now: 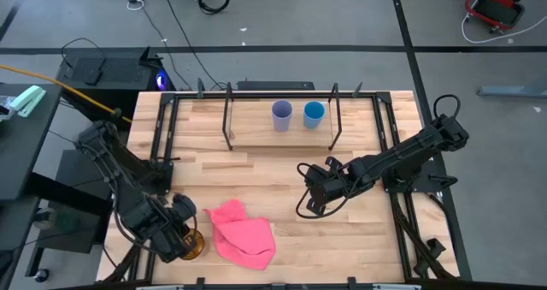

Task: Stack small to large cups/mugs on shelf
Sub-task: Put the light brown cup on the shelf

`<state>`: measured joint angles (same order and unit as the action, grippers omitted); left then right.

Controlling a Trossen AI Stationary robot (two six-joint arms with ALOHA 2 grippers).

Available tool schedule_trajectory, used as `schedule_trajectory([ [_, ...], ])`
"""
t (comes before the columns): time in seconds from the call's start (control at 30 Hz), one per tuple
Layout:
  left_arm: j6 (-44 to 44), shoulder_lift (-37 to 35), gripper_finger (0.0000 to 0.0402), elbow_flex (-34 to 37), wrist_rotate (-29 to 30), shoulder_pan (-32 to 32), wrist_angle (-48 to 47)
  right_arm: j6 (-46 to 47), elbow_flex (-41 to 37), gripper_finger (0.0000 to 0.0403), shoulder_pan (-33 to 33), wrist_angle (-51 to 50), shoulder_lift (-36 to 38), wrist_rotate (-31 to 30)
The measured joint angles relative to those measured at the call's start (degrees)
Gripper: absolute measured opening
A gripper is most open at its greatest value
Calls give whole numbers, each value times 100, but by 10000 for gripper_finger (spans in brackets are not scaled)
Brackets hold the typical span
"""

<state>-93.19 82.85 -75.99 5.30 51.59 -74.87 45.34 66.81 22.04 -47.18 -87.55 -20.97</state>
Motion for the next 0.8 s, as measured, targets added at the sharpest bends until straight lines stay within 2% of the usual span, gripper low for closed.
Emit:
schedule_trajectory([
  [0.43,234,273,95,67,5,-5,-12,-1,0,71,0,23,-2,0],
  [0.8,238,273,76,301,-63,-42,37,-4,2,71,-2,48,-2,0],
])
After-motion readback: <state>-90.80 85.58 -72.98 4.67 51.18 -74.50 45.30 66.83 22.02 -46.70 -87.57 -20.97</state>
